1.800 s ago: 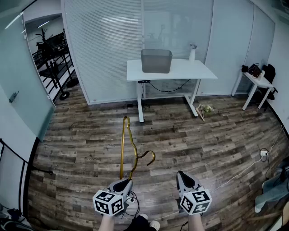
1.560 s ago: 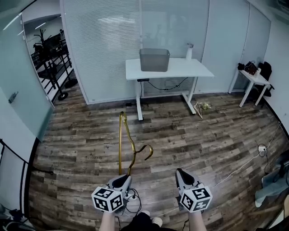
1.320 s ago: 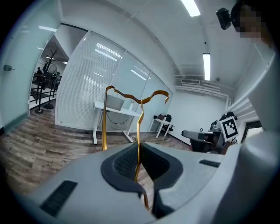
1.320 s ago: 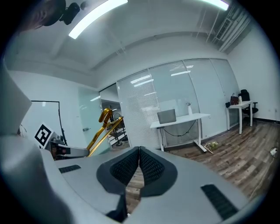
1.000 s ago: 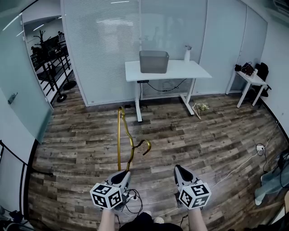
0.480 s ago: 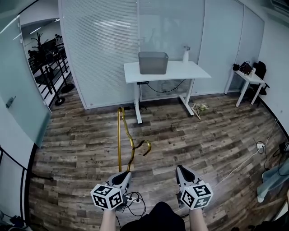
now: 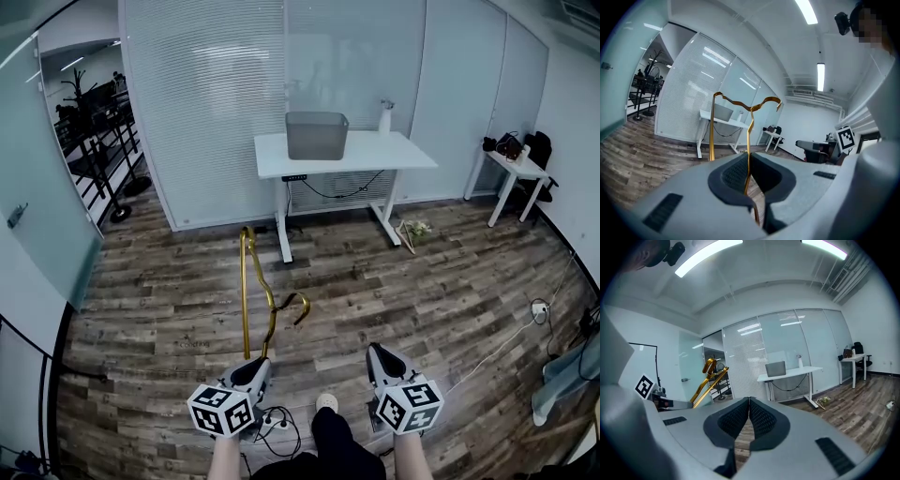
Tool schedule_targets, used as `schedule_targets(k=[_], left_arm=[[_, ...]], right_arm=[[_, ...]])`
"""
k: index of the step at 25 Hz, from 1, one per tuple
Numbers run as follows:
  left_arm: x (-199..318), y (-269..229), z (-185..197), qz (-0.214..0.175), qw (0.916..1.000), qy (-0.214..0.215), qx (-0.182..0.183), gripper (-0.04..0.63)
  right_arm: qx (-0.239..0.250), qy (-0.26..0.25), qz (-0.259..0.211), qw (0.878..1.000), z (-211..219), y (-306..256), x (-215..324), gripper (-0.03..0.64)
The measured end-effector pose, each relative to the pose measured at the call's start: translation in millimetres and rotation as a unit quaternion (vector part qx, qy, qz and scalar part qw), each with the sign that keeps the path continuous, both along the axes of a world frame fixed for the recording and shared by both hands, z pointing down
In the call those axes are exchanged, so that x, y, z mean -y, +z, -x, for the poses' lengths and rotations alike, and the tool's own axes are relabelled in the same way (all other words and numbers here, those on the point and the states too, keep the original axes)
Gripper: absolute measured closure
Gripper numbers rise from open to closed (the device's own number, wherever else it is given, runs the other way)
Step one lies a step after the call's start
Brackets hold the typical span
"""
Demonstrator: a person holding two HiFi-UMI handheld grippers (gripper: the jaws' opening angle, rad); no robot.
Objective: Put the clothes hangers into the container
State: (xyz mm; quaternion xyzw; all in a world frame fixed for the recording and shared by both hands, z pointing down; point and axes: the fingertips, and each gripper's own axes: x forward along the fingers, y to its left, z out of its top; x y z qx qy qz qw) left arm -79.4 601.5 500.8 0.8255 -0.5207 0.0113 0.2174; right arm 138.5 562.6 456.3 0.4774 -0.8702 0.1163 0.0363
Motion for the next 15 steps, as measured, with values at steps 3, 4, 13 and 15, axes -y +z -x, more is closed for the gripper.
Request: schedule_targets(k=[3, 4, 13, 15], left_arm=[[21, 0, -2, -0.002, 1.0000, 0.000, 0.000, 0.575], [28, 0, -3, -0.004, 1.0000, 0.000, 0.001, 0.575], [116, -3, -12, -0.006, 1.0000, 0.005, 0.002, 0.575], [136, -4, -14, -0.006, 1.0000, 0.004, 0.000, 0.575]], right_arm=[[0.002, -0.002, 0.002, 1.000, -2, 3, 20, 0.589], [0.003, -0.001, 0.002, 1.000, -4, 4, 27, 0.589], [0.014, -0.004, -0.006, 1.000, -8, -4, 116, 0.589], [0.015, -0.009, -0.002, 1.000, -7, -3, 137, 0.589]])
